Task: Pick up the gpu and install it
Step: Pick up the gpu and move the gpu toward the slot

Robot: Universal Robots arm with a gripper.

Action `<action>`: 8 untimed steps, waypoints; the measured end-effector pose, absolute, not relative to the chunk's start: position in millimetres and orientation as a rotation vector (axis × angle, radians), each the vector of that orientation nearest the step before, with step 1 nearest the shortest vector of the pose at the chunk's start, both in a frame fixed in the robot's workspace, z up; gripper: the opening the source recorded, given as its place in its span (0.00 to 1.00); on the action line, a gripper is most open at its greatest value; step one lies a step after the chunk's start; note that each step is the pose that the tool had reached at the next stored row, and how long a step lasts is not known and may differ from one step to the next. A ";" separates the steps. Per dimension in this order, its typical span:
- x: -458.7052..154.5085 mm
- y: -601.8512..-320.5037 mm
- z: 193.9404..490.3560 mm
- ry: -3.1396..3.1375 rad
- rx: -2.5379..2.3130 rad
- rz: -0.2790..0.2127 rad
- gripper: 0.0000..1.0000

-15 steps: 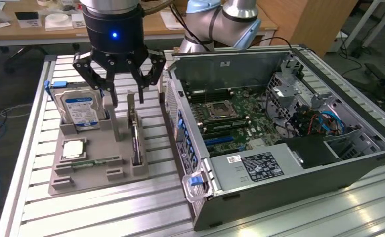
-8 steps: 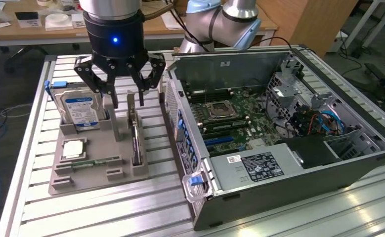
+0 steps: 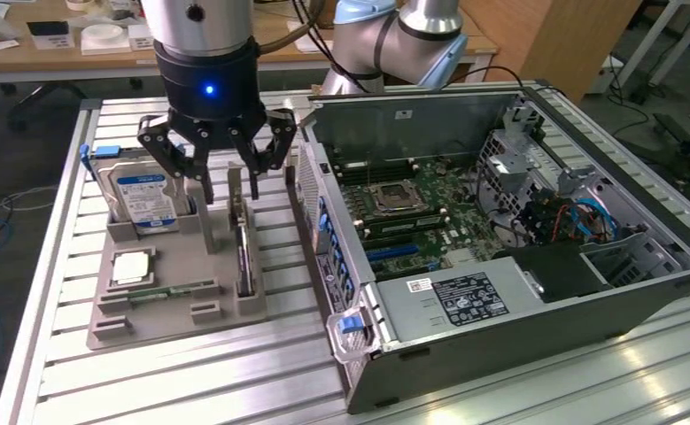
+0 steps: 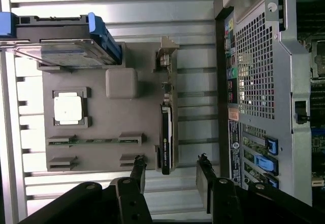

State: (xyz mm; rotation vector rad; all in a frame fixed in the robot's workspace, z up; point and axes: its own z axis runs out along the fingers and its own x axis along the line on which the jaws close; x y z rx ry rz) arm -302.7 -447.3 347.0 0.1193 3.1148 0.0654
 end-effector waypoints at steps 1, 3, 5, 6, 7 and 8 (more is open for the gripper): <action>-302.7 -447.3 345.4 3.115 0.119 0.065 0.53; -302.7 -447.3 343.0 3.115 0.119 0.065 0.53; -302.7 -447.3 342.6 3.115 0.119 0.065 0.53; -302.7 -447.3 342.6 3.115 0.119 0.065 0.53; -302.7 -447.3 342.6 3.115 0.119 0.065 0.53; -302.7 -447.3 342.5 3.115 0.119 0.065 0.53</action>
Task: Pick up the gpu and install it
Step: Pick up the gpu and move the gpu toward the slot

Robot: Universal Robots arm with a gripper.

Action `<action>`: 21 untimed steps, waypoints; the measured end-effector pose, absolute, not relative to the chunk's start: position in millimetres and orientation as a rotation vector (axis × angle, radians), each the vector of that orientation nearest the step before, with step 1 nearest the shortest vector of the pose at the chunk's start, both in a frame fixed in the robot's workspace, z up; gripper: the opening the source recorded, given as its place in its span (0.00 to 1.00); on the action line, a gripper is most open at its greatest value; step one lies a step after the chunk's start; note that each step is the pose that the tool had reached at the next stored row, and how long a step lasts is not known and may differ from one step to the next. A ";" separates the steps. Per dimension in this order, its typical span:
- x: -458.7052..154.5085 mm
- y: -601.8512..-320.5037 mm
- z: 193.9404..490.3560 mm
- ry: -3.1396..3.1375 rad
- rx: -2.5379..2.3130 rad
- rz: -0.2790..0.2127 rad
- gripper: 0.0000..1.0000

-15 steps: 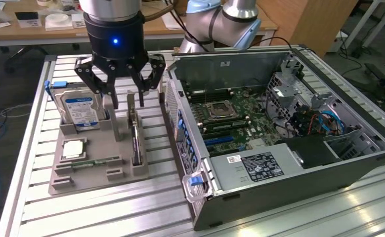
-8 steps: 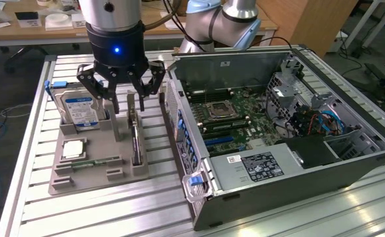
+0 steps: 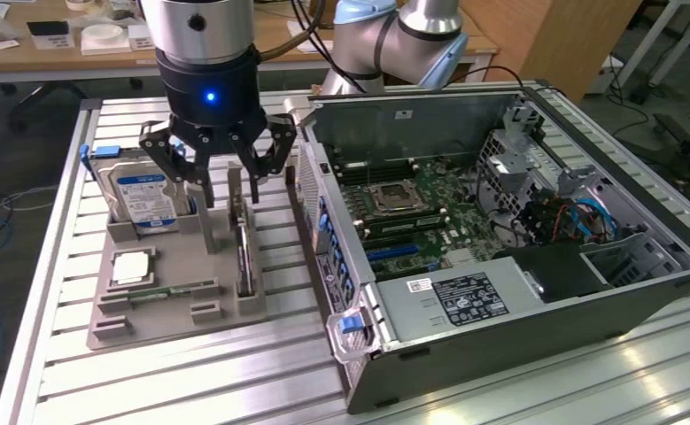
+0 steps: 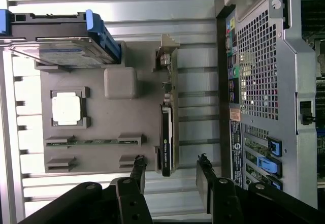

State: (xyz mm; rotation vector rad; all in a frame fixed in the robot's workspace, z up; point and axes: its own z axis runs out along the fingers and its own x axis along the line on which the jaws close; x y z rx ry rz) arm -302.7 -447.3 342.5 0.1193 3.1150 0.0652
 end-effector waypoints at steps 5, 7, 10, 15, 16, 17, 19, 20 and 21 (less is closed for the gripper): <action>-302.7 -447.3 339.9 3.115 0.119 0.066 0.53; -302.8 -447.3 336.3 3.115 0.119 0.066 0.53; -302.7 -447.3 330.9 3.115 0.119 0.065 0.53; -302.7 -447.3 322.1 3.115 0.119 0.065 0.53; -302.7 -447.3 320.5 3.115 0.119 0.065 0.53; -302.7 -447.3 319.1 3.115 0.119 0.065 0.53; -302.7 -447.3 316.1 3.115 0.119 0.065 0.53; -302.7 -447.3 314.4 3.115 0.119 0.065 0.53; -302.8 -447.3 312.7 3.115 0.119 0.065 0.53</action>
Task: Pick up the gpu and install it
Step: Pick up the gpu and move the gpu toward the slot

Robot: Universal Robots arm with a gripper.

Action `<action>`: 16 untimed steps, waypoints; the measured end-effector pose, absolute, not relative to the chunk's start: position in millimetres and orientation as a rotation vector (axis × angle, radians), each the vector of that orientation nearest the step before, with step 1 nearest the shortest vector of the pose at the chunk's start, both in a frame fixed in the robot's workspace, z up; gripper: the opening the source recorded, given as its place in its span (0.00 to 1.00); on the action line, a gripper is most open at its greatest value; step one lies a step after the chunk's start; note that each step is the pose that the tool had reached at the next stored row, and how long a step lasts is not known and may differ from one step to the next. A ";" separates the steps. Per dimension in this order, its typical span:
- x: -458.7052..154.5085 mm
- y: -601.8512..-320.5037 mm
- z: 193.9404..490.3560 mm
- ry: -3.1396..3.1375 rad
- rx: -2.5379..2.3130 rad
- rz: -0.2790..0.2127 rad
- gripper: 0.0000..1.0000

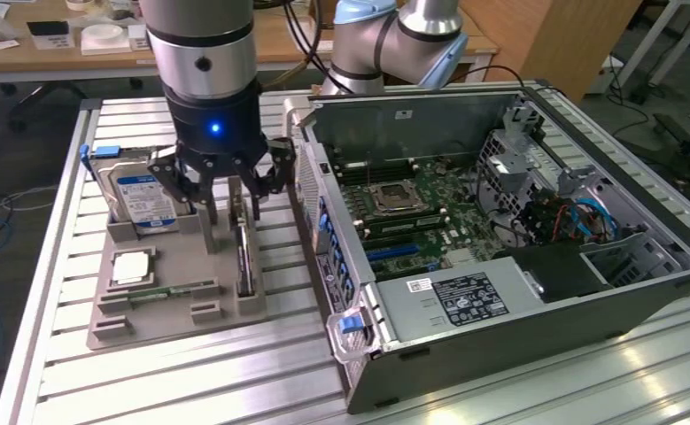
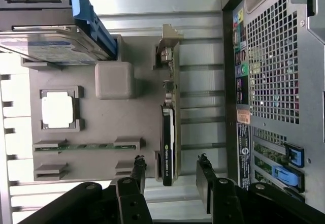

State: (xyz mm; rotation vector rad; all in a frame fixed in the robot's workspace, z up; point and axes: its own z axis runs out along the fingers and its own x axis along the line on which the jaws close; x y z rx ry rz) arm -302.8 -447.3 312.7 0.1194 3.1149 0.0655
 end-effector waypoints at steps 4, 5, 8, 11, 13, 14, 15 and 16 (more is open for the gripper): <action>-302.7 -447.3 307.6 3.115 0.119 0.065 0.53; -302.7 -447.3 306.7 3.115 0.119 0.065 0.53; -302.7 -447.3 305.1 3.115 0.119 0.065 0.53; -302.8 -447.3 304.9 3.115 0.119 0.065 0.53; -302.4 -447.2 304.5 3.115 0.120 0.066 0.53; -301.9 -447.2 304.2 3.115 0.120 0.066 0.53; -301.5 -447.3 304.0 3.115 0.120 0.066 0.53; -301.2 -447.2 303.8 3.115 0.119 0.066 0.53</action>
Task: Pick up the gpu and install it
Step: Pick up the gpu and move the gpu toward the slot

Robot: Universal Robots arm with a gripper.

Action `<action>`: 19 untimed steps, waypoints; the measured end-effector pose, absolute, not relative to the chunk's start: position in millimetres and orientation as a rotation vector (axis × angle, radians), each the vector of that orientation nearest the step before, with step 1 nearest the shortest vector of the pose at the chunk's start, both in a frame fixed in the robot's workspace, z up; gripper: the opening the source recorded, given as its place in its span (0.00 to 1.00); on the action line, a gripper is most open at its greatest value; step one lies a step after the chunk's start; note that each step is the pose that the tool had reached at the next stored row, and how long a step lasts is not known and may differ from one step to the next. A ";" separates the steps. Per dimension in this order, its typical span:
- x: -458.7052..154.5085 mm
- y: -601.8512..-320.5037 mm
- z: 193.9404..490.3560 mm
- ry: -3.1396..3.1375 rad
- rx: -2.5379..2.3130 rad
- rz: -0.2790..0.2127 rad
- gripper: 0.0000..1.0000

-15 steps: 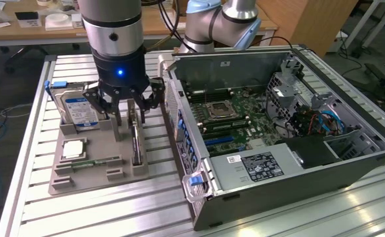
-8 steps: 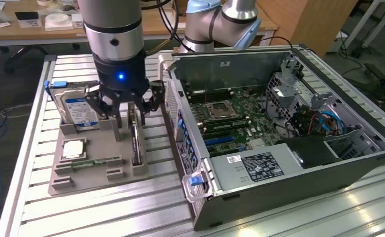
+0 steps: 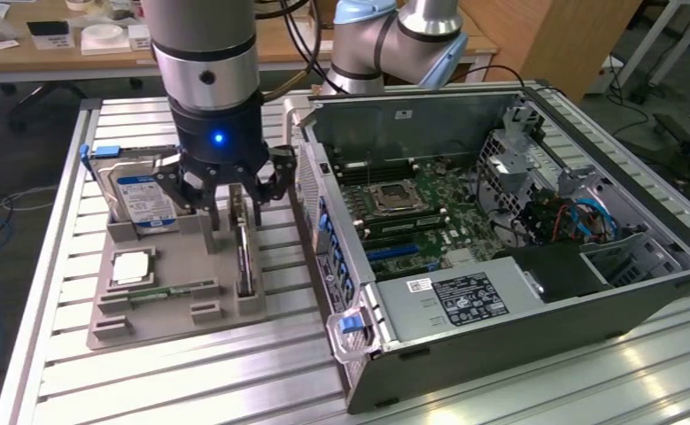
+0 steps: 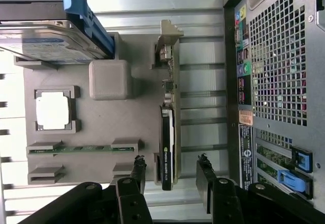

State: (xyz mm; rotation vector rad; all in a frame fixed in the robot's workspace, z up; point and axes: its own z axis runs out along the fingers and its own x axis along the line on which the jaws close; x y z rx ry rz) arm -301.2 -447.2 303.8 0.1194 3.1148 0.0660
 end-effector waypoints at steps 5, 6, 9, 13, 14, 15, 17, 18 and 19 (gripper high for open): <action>-301.1 -446.0 298.7 3.115 0.119 0.067 0.53; -301.1 -445.6 297.1 3.115 0.119 0.066 0.53; -301.1 -444.5 291.6 3.115 0.119 0.067 0.53; -301.1 -443.0 284.4 3.115 0.119 0.067 0.53; -301.1 -442.7 282.6 3.115 0.119 0.067 0.53; -301.2 -442.3 280.6 3.115 0.119 0.066 0.53; -301.2 -441.3 277.3 3.115 0.119 0.067 0.53; -301.2 -440.8 276.1 3.115 0.119 0.066 0.53; -301.1 -440.3 275.0 3.115 0.119 0.067 0.53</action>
